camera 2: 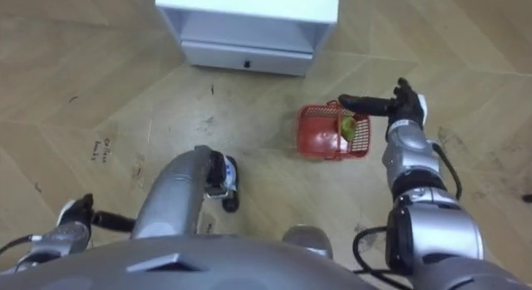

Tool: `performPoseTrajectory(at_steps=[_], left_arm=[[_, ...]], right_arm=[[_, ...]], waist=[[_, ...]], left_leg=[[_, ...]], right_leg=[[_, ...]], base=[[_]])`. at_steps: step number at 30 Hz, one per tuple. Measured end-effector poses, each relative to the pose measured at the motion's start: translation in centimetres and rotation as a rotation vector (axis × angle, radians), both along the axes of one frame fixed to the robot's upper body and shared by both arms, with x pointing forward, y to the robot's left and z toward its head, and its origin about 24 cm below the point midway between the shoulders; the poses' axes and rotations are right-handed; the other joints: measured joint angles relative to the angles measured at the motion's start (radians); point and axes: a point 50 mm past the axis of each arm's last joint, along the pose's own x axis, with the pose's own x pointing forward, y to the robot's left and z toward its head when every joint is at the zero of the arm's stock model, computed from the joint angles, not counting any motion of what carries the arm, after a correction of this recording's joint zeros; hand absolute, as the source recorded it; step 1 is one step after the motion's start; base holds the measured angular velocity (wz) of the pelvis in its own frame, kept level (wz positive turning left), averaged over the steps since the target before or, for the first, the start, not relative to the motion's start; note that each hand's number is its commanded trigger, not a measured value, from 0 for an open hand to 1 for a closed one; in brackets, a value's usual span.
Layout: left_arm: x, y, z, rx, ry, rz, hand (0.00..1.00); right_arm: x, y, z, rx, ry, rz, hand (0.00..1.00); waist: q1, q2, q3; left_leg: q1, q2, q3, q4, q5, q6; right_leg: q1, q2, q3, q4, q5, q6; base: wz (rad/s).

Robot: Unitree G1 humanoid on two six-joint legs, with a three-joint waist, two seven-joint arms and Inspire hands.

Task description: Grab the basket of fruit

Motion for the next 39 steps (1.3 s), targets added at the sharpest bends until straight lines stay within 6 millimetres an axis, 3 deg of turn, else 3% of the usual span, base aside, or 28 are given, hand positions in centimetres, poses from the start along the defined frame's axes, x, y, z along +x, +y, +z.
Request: performPoseTrajectory(at_steps=[2,5,6,8,10,13,19,21,23,30,33,35,37,39], left_arm=[[-0.1,0.3,0.1,0.009,0.005,-0.009,0.00],[-0.5,0.4,0.0,0.025,0.037,-0.017,0.00],[-0.7,0.4,-0.1,0.025,0.045,-0.020,0.00],[-0.5,0.3,-0.1,0.025,0.044,-0.032,0.00],[-0.9,0.3,-0.2,0.031,0.058,-0.040,0.00],[-1.0,-0.1,-0.3,0.045,0.069,-0.100,0.00],[-1.9,0.0,-0.5,0.049,0.091,-0.119,0.00],[-3.0,-0.2,-0.7,0.049,0.124,-0.153,0.00],[-3.8,-0.1,-0.8,0.048,0.149,-0.152,0.00],[-5.3,0.1,-1.0,0.040,0.172,-0.127,0.00],[-6.0,0.0,-1.1,0.036,0.195,-0.145,0.00],[-6.4,-0.2,-1.1,0.028,0.210,-0.157,0.00],[-6.4,-0.8,-1.4,0.003,0.220,-0.166,0.00],[-6.4,-1.0,-1.4,-0.010,0.230,-0.185,0.00]], right_arm=[[0.8,0.0,0.9,-0.009,-0.049,0.000,0.00],[1.4,-0.8,2.2,-0.061,-0.099,0.004,0.00],[1.4,-1.1,2.3,-0.070,-0.103,0.000,0.00],[1.5,-1.4,2.5,-0.074,-0.109,-0.005,0.00],[1.5,-1.5,2.6,-0.074,-0.118,-0.010,0.00],[1.6,-1.7,2.7,-0.080,-0.119,-0.012,0.00],[1.6,-1.5,2.6,-0.066,-0.116,-0.004,0.00],[1.5,-1.4,2.5,-0.049,-0.117,-0.009,0.00],[1.5,-1.4,2.3,-0.031,-0.104,-0.010,0.00],[0.7,-1.9,1.2,-0.007,-0.028,0.000,0.00],[0.5,-2.4,1.1,-0.027,-0.005,0.012,0.00],[0.4,-2.7,1.2,-0.047,0.005,0.020,0.00],[0.6,-3.3,1.6,-0.084,0.007,0.022,0.00],[0.3,-3.4,1.4,-0.106,0.031,0.028,0.00]], waist=[[0.003,-0.015,0.0096],[-0.006,-0.024,0.0139],[-0.016,-0.031,0.0160],[-0.024,-0.033,0.0162],[-0.007,-0.033,0.0177],[-0.025,-0.037,0.0221],[-0.031,-0.047,0.0262],[-0.035,-0.053,0.0249],[-0.033,-0.062,0.0286],[-0.029,-0.065,0.0304],[-0.028,-0.060,0.0336],[-0.025,-0.053,0.0347],[-0.019,-0.021,0.0408],[-0.015,-0.008,0.0418]], left_leg=[[-0.063,-0.003,0.008,0.090,-0.029,0.000],[-0.166,-0.006,0.009,0.262,-0.082,0.031],[-0.192,-0.021,0.010,0.318,-0.105,0.034],[-0.230,-0.037,0.014,0.398,-0.137,0.048],[-0.261,-0.038,0.026,0.471,-0.166,0.058],[-0.312,-0.076,0.060,0.573,-0.190,0.080],[-0.344,-0.089,0.069,0.641,-0.199,0.077],[-0.343,-0.110,0.066,0.640,-0.194,0.068],[-0.345,-0.123,0.066,0.640,-0.190,0.060],[-0.387,-0.119,0.071,0.652,-0.174,0.031],[-0.408,-0.115,0.074,0.674,-0.173,0.024],[-0.425,-0.102,0.077,0.696,-0.176,0.017],[-0.452,-0.083,0.068,0.714,-0.179,0.004],[-0.466,-0.079,0.070,0.701,-0.168,-0.016]], right_leg=[[-0.078,-0.026,0.030,0.175,-0.045,-0.008],[-0.153,-0.045,0.050,0.418,-0.084,-0.002],[-0.159,-0.047,0.063,0.488,-0.099,-0.003],[-0.177,-0.052,0.082,0.595,-0.098,-0.003],[-0.196,-0.053,0.109,0.693,-0.098,-0.004],[-0.198,-0.066,0.141,0.843,-0.098,-0.005],[-0.197,-0.078,0.146,0.946,-0.097,-0.006],[-0.194,-0.095,0.143,0.957,-0.097,-0.006],[-0.195,-0.104,0.141,0.970,-0.096,-0.004],[-0.239,-0.114,0.146,1.029,-0.096,-0.002],[-0.244,-0.108,0.156,1.062,-0.104,-0.006],[-0.251,-0.095,0.168,1.088,-0.120,-0.021],[-0.273,-0.073,0.173,1.108,-0.134,-0.028],[-0.305,-0.073,0.186,1.117,-0.136,-0.031]], base=[[0.08],[0.30],[0.41],[0.35],[0.17],[0.43],[0.12],[0.00],[0.00],[0.04],[0.10],[0.02],[-0.09],[-0.08]])
